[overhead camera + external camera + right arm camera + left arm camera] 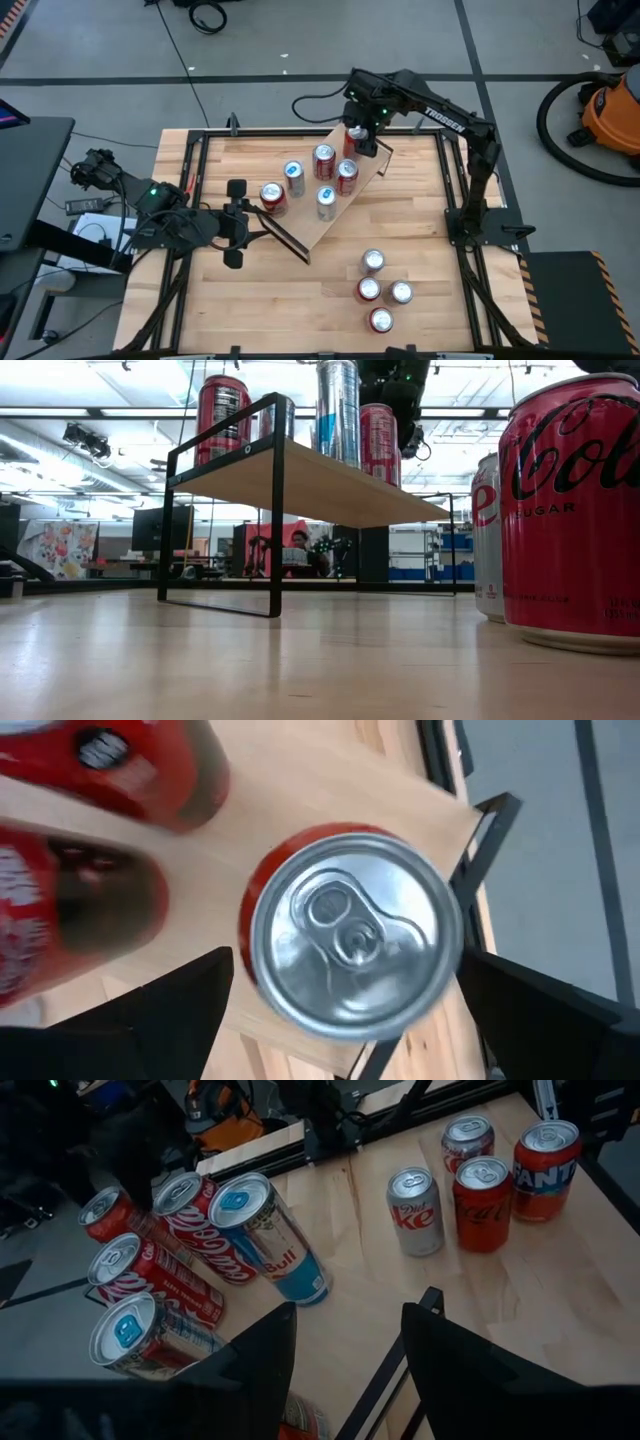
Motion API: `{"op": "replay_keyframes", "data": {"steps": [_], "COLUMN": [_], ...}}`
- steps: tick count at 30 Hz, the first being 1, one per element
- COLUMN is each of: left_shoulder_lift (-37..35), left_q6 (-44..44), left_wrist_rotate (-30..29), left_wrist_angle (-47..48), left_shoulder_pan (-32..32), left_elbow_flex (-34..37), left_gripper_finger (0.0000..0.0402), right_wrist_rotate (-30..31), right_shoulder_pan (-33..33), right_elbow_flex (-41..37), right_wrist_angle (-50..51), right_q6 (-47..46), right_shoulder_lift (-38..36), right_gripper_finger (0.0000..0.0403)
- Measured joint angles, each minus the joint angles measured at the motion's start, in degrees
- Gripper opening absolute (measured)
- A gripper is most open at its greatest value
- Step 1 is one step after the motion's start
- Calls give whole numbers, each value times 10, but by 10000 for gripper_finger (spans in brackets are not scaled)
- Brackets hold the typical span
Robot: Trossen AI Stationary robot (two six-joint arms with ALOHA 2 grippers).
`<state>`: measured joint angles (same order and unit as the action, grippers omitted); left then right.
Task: Place canned beverage on shelf
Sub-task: Put the top red soda can on the shelf
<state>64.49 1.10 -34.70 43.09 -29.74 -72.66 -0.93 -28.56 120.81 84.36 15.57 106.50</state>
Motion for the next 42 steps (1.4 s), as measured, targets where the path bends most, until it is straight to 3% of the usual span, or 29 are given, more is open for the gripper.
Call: {"op": "replay_keyframes", "data": {"steps": [9, 18, 25, 34, 42], "left_shoulder_lift": [0, 0, 0, 0, 0], "left_q6": [-9, -18, -39, -45, -68], "left_wrist_rotate": [0, 0, 0, 0, 0], "left_wrist_angle": [0, 0, 13, 17, 13], "left_shoulder_pan": [0, 0, 0, 0, 0], "left_elbow_flex": [0, 0, 0, 0, 0], "left_gripper_finger": [192, 192, 192, 192, 192], "right_wrist_rotate": [16, 69, 75, 140, 163], "right_shoulder_pan": [4, -6, -25, -19, -23], "right_elbow_flex": [2, -75, -178, -405, -553], "right_wrist_angle": [31, 20, -85, -316, -518], "right_q6": [-20, -45, -64, -108, -126], "right_shoulder_lift": [-33, -47, -115, -259, -319], "right_gripper_finger": [392, 375, 355, 351, 351]}}
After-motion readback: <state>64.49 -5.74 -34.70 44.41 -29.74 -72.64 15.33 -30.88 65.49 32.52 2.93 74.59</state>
